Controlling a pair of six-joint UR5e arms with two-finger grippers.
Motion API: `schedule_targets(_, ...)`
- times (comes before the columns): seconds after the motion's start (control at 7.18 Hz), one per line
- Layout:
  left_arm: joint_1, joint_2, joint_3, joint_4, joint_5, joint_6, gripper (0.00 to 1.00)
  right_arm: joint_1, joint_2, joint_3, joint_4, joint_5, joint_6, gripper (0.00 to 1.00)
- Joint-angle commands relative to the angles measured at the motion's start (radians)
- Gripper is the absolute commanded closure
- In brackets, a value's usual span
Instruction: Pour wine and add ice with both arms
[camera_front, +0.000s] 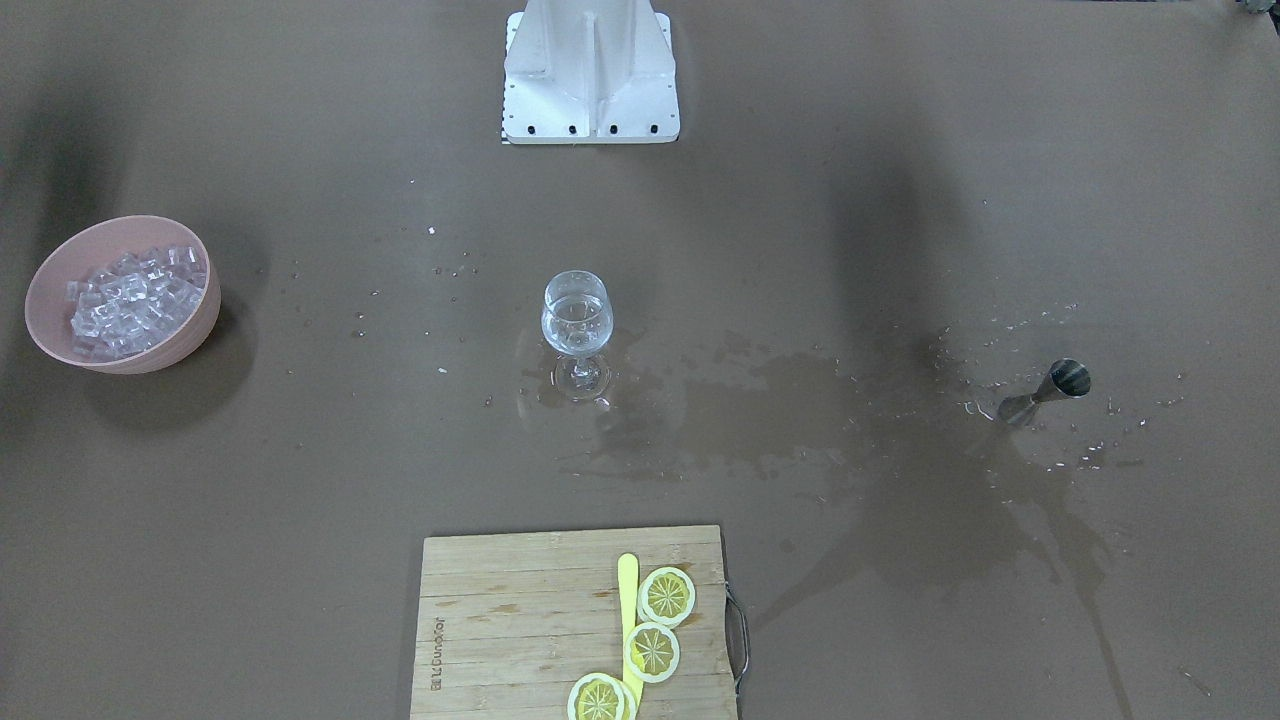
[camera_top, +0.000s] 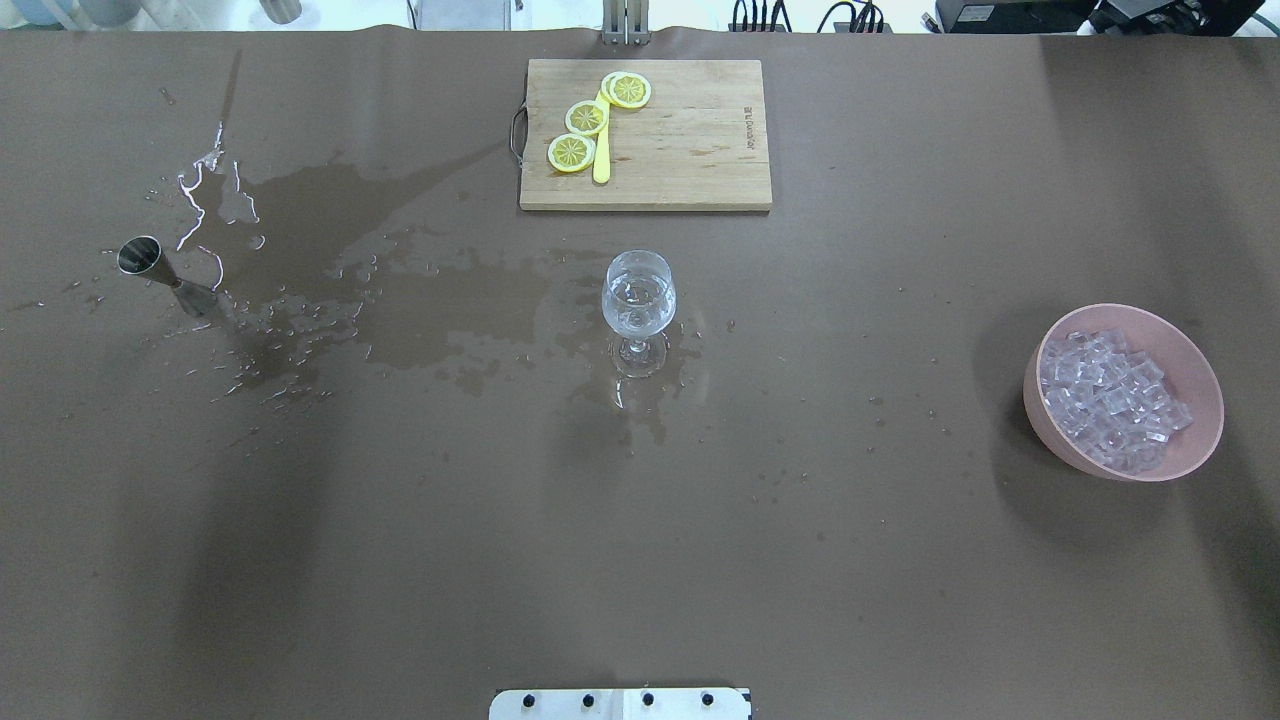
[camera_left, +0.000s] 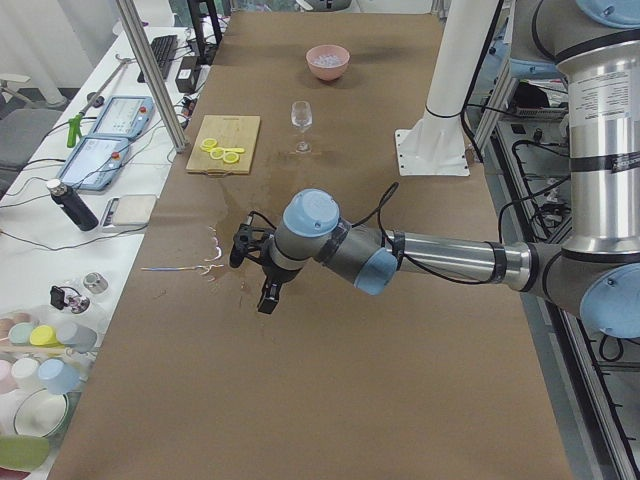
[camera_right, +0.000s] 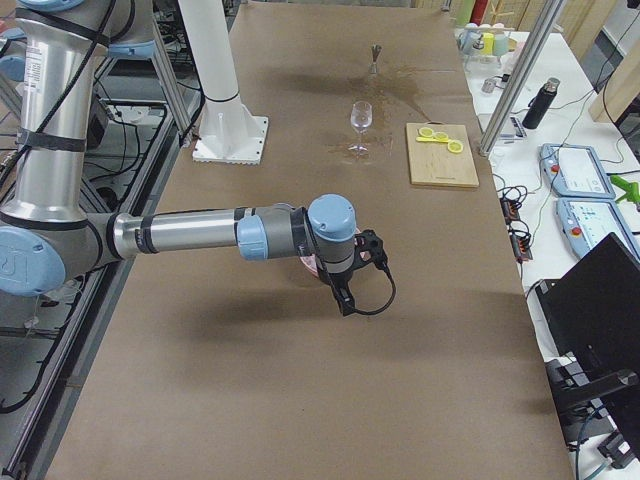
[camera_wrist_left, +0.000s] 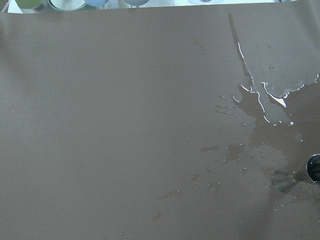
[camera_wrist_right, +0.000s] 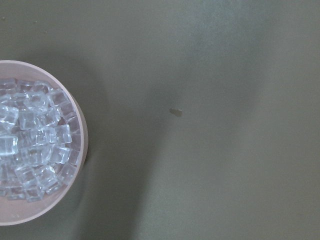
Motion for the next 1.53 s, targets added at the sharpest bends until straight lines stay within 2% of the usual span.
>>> schedule_targets(0.0, 0.021, -0.006, -0.004, -0.053, -0.051, -0.006, 0.02, 0.001, -0.007, 0.002, 0.016, 0.002, -0.005, 0.00)
schedule_targets(0.28, 0.059, -0.001, 0.005, -0.186, -0.071, -0.096, 0.02, 0.000, -0.005, 0.005, 0.016, 0.019, 0.001, 0.00)
schedule_targets(0.42, 0.113, -0.006, 0.004, -0.196, -0.068, -0.178, 0.02, 0.000, -0.004, 0.006, 0.019, 0.019, 0.000, 0.00)
schedule_targets(0.56, 0.160, -0.019, 0.008, -0.239, -0.055, -0.224, 0.03, 0.000, -0.005, 0.003, 0.051, 0.019, 0.001, 0.00)
schedule_targets(0.84, 0.197, -0.018, 0.010, -0.323, 0.034, -0.274, 0.02, 0.000, -0.010, -0.001, 0.068, 0.048, 0.001, 0.00)
schedule_targets(0.97, 0.201, -0.015, 0.011, -0.389, 0.042, -0.336, 0.02, 0.000, -0.010, -0.009, 0.069, 0.046, 0.004, 0.00)
schedule_targets(1.11, 0.239, -0.015, 0.011, -0.433, 0.095, -0.443, 0.02, 0.000, -0.010, -0.015, 0.069, 0.046, 0.006, 0.00)
schedule_targets(1.39, 0.370, 0.032, 0.014, -0.554, 0.313, -0.486, 0.02, 0.000, -0.010, -0.015, 0.069, 0.046, 0.006, 0.00)
